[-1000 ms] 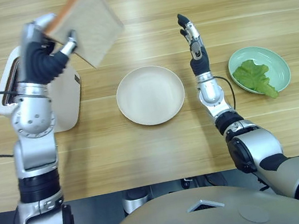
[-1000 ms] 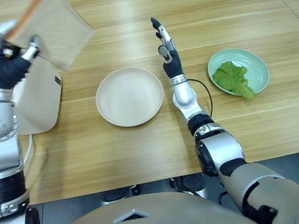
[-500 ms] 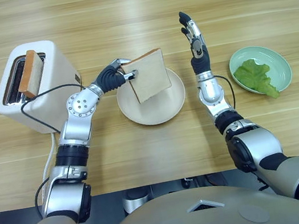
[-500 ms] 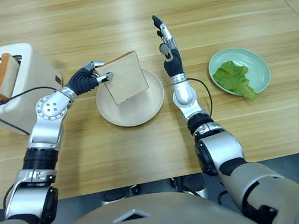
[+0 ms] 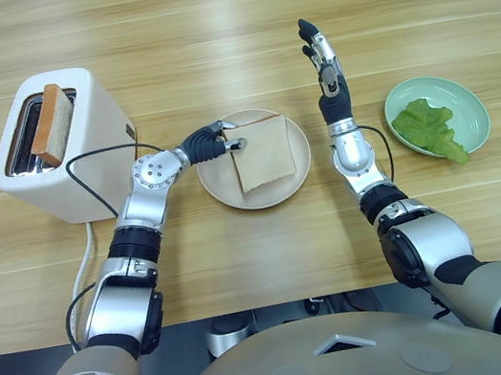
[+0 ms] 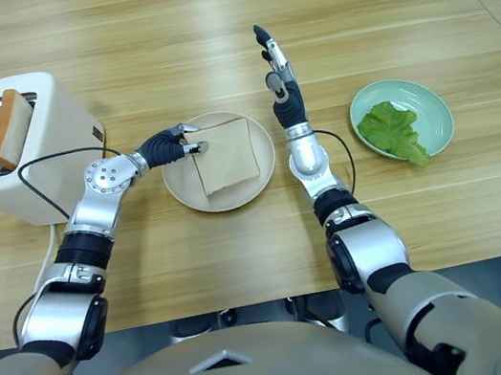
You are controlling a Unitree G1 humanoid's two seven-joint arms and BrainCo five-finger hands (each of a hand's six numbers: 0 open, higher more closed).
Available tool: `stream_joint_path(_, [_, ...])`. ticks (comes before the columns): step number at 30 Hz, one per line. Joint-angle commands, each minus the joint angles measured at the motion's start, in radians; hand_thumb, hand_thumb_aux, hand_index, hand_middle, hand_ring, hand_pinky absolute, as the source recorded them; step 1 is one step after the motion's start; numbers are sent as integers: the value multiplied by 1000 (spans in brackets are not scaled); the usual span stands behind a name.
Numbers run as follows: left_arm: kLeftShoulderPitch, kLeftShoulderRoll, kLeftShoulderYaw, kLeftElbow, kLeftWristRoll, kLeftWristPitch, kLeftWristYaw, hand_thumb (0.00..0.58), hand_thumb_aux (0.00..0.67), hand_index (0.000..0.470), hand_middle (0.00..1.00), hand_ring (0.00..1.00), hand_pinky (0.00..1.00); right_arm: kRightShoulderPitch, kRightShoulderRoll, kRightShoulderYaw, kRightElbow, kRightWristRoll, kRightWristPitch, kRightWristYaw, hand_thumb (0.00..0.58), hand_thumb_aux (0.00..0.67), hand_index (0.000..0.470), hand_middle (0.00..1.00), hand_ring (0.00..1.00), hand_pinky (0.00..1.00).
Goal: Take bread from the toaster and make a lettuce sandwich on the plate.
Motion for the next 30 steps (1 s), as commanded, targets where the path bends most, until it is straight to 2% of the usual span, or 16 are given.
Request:
stream_joint_path(1, [7, 15, 4, -7, -26, 20, -55, 580, 670, 460, 1000, 1000, 1000, -6, -2, 5, 7, -8, 10, -6, 0, 0, 0, 0, 0, 0])
stream_joint_path(14, [-90, 17, -24, 147, 52, -28, 0, 580, 670, 460, 1000, 1000, 1000, -9, -2, 12, 14, -16, 14, -12, 0, 0, 0, 0, 0, 0])
stream_joint_path(15, [-97, 17, -29, 161, 66, -39, 16, 0, 0, 0, 1000, 1000, 1000, -9, -1, 12, 14, -16, 14, -12, 0, 0, 0, 0, 0, 0])
stream_joint_path(22, [-110, 27, -50, 171, 114, -97, 52, 0, 0, 0, 1000, 1000, 1000, -8, 3, 13, 14, -21, 14, -11, 0, 0, 0, 0, 0, 0])
stream_joint_path(30, [-144, 25, -10, 138, 159, -170, 257, 0, 0, 0, 1000, 1000, 1000, -8, 4, 14, 13, -24, 15, -10, 0, 0, 0, 0, 0, 0])
